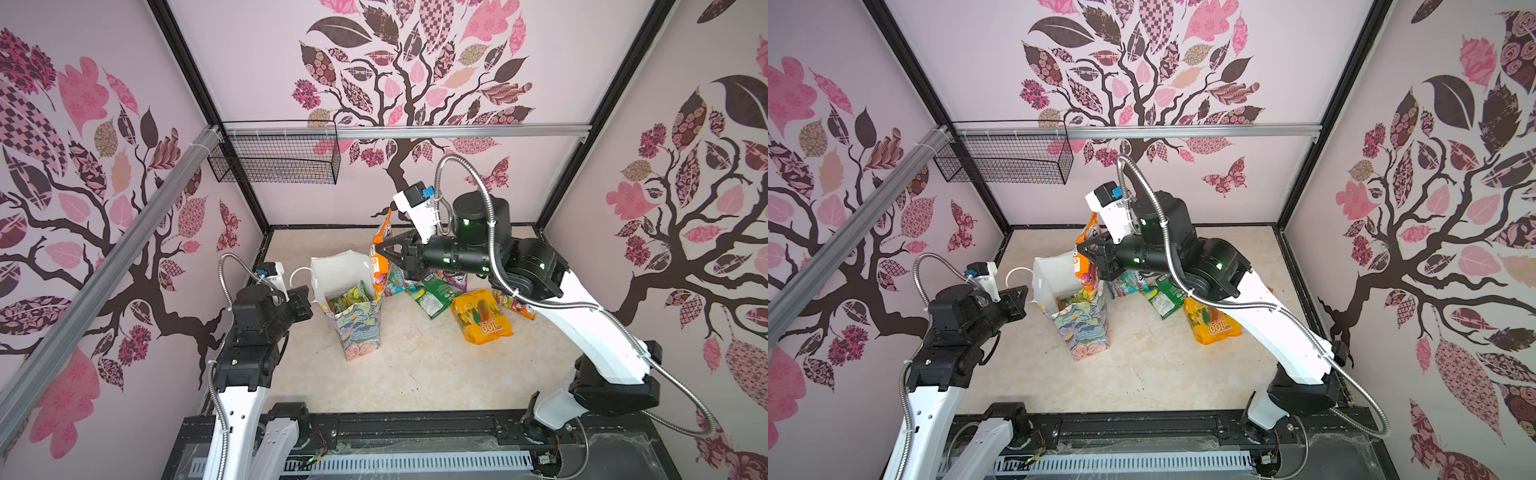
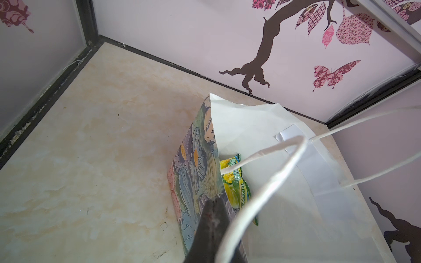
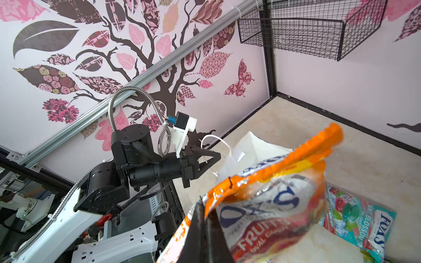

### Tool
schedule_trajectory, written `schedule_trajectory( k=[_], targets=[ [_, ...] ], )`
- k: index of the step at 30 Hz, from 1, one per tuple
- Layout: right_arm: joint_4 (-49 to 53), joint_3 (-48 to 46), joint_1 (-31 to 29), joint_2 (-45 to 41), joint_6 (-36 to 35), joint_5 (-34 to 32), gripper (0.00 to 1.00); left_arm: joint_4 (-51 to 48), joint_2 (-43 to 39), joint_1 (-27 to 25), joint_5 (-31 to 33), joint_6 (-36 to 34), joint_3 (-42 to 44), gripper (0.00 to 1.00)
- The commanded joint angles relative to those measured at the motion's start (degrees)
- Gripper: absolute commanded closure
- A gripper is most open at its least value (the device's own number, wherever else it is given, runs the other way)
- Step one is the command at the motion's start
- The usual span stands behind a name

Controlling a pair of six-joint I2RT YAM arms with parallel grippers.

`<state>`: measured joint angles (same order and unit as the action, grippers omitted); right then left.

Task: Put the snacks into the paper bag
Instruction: 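Carry the orange FOX'S bag with the right gripper over the paper bag opening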

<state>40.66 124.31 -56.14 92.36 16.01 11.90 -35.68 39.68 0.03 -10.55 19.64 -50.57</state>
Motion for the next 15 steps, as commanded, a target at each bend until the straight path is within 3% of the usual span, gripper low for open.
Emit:
schedule_trajectory(
  k=[1, 7, 15],
  targets=[
    [3.52, 8.88, -0.70, 4.94, -3.06, 1.87, 1.00, 0.00, -0.63, 0.16, 0.53, -0.40, -0.59, 0.97],
    [6.26, 16.11, -0.77, 11.06, -4.15, 3.18, 1.00, 0.26, -0.66, 0.22, 0.44, -0.21, -0.55, 0.97],
    [5.76, 17.33, -0.73, 15.21, -6.10, 2.96, 1.00, 0.36, -0.80, 0.20, 0.74, -0.26, -0.53, 0.97]
  ],
)
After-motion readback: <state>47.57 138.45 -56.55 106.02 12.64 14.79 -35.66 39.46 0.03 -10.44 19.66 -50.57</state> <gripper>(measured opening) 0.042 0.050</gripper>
